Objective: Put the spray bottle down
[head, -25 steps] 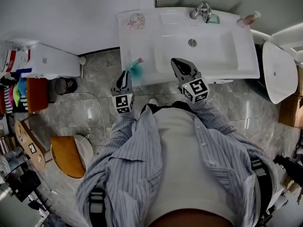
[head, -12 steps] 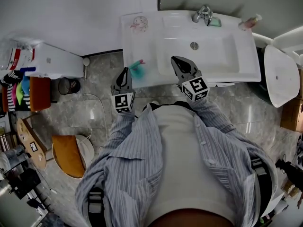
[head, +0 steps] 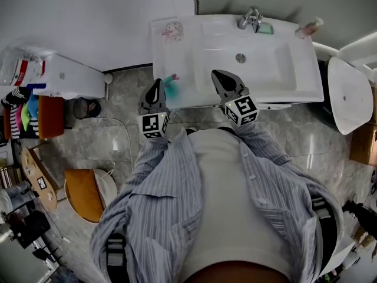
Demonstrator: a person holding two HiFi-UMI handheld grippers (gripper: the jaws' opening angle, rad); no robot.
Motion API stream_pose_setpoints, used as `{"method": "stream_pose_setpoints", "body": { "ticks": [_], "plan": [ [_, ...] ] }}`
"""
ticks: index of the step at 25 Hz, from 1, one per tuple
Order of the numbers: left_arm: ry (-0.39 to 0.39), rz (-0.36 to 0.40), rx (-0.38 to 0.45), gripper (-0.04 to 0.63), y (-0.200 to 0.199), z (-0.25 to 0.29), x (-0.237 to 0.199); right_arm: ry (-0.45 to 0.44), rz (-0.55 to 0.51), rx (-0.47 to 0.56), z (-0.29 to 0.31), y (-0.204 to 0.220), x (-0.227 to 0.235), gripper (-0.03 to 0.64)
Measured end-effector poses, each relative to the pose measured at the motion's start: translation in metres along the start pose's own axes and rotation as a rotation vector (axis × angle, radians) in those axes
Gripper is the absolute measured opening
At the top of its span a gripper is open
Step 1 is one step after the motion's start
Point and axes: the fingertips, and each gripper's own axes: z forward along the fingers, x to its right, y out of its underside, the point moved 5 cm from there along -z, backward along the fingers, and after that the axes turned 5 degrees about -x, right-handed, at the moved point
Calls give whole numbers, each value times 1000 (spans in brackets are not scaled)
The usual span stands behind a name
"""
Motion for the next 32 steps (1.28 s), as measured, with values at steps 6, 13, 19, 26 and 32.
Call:
{"method": "stream_pose_setpoints", "body": {
  "ticks": [6, 13, 19, 26, 32],
  "plan": [
    [-2, 0, 13, 2, -7, -5, 4, 2, 5, -1, -6, 3, -2, 15],
    [-12, -11, 19, 2, -6, -18, 6, 4, 6, -12, -13, 7, -8, 15],
    [-10, -22, 18, 2, -1, -27, 11, 13, 18, -26, -21, 15, -12, 15],
    [10, -21, 16, 2, 0, -31, 17, 27, 33, -29, -28, 20, -16, 15],
    [12, -16, 21, 2, 1, -37, 19, 42, 34, -26, -33, 22, -18, 15]
  ]
}}
